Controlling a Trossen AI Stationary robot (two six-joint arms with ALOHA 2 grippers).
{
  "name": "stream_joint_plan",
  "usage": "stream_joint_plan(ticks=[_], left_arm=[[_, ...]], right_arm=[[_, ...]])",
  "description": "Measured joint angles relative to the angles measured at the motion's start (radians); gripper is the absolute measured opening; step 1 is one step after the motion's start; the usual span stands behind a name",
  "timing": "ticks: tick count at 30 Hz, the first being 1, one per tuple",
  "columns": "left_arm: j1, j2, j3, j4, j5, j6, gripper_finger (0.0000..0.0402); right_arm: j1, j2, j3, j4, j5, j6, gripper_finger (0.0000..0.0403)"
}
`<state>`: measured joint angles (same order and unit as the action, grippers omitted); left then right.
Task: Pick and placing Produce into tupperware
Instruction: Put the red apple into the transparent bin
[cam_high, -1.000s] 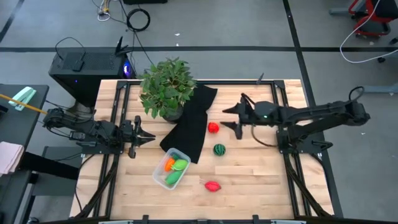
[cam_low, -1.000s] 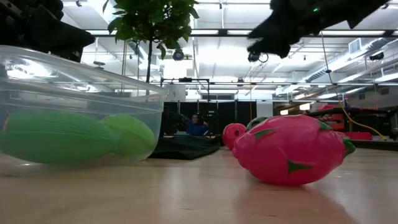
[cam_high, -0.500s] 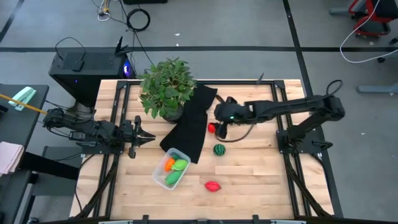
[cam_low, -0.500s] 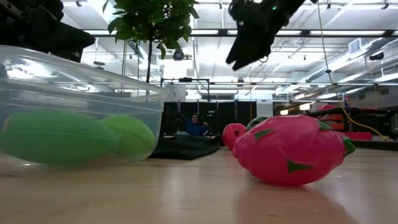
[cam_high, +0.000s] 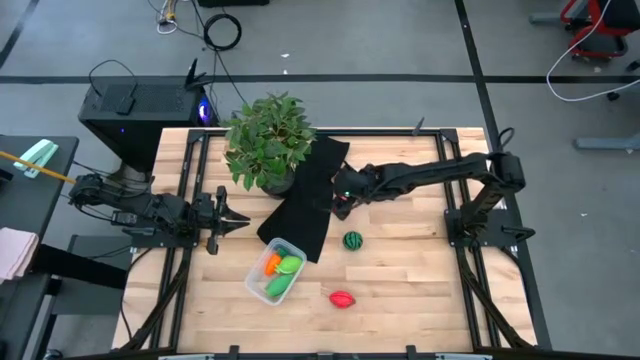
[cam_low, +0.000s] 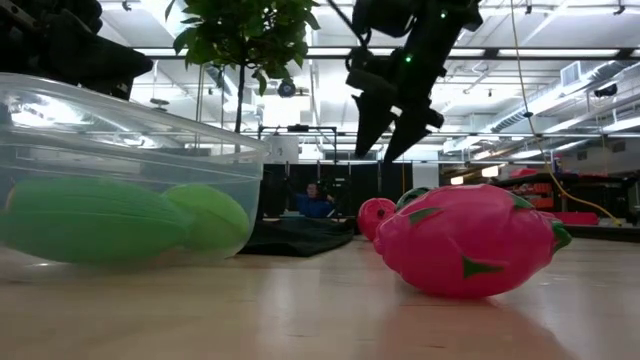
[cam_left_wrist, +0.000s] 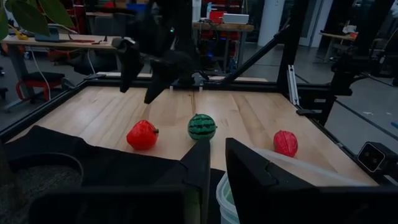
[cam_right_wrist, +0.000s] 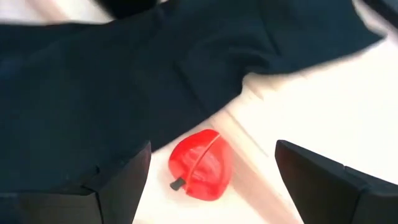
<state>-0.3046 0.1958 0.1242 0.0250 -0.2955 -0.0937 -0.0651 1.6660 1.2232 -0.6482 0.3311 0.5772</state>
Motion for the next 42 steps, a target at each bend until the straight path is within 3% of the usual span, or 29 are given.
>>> stream_joint_plan(ticks=[5, 10, 17, 24, 29, 35, 42], left_arm=[[0.000, 0.000, 0.000, 0.000, 0.000, 0.000, 0.0053], [0.000, 0.000, 0.000, -0.002, 0.000, -0.001, 0.0052], [0.000, 0.000, 0.000, -0.002, 0.000, -0.020, 0.0061], [0.000, 0.000, 0.000, -0.002, 0.000, -0.019, 0.0054], [0.000, 0.000, 0.000, -0.005, 0.000, -0.019, 0.0051], [0.000, 0.000, 0.000, -0.020, 0.000, -0.021, 0.0057], [0.000, 0.000, 0.000, -0.023, 0.000, -0.026, 0.0061]], right_arm=[[-0.026, 0.009, 0.000, 0.013, -0.010, 0.141, 0.0345], [-0.030, 0.009, 0.001, 0.017, -0.009, 0.159, 0.0344], [0.048, 0.009, 0.022, -0.027, -0.012, 0.305, 0.0344], [0.122, 0.008, 0.031, -0.015, 0.139, 0.209, 0.0344], [0.084, 0.033, 0.030, -0.008, 0.117, 0.185, 0.0344], [0.015, 0.113, 0.029, 0.118, 0.104, 0.133, 0.0349], [0.002, 0.104, 0.029, 0.107, 0.069, 0.141, 0.0346]])
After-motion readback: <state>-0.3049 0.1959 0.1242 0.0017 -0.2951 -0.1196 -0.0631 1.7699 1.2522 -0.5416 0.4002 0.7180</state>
